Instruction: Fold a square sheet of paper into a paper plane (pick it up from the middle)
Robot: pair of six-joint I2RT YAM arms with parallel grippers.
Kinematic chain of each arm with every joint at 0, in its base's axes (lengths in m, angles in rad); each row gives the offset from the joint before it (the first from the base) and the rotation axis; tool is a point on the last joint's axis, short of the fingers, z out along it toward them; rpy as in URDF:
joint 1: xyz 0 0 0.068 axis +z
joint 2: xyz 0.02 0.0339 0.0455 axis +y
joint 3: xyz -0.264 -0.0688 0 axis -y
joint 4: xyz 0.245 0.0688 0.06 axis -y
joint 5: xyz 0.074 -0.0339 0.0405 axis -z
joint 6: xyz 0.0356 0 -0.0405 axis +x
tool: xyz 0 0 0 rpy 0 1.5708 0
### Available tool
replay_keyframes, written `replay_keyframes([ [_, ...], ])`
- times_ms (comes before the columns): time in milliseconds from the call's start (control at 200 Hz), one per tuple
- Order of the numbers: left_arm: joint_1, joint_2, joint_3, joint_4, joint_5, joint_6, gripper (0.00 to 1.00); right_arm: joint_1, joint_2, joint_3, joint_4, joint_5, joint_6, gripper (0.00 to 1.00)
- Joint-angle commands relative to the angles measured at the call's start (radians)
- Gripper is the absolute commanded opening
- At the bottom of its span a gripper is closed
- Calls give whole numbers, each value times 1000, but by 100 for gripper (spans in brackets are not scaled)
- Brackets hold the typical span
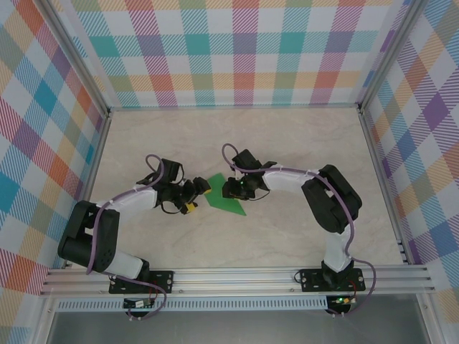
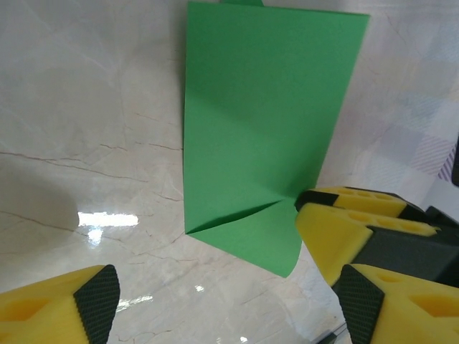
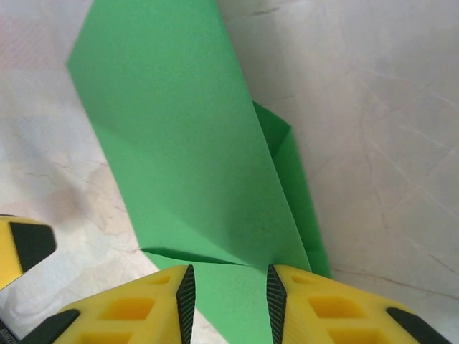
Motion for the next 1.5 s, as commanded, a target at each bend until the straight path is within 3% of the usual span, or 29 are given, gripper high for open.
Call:
replay_keyframes([
  [0,-24,22,-8,36,25,-18,78,-4,29,20,-24,4,25,33],
  [135,-46,40,-8,56,28,-31,71,-19,40,11,-27,-5,54,32],
  [340,-71,71,-5,95,31,-60,61,-73,45,-54,74,-145,131,32],
  [505,-84,95,2,101,17,-71,58,-112,40,-102,151,-224,185,32],
  [1035,-97,158,42,107,2,-63,45,-152,41,-158,239,-307,254,31],
  [1495,-97,190,46,207,60,-87,32,-165,34,-172,267,-332,264,32],
])
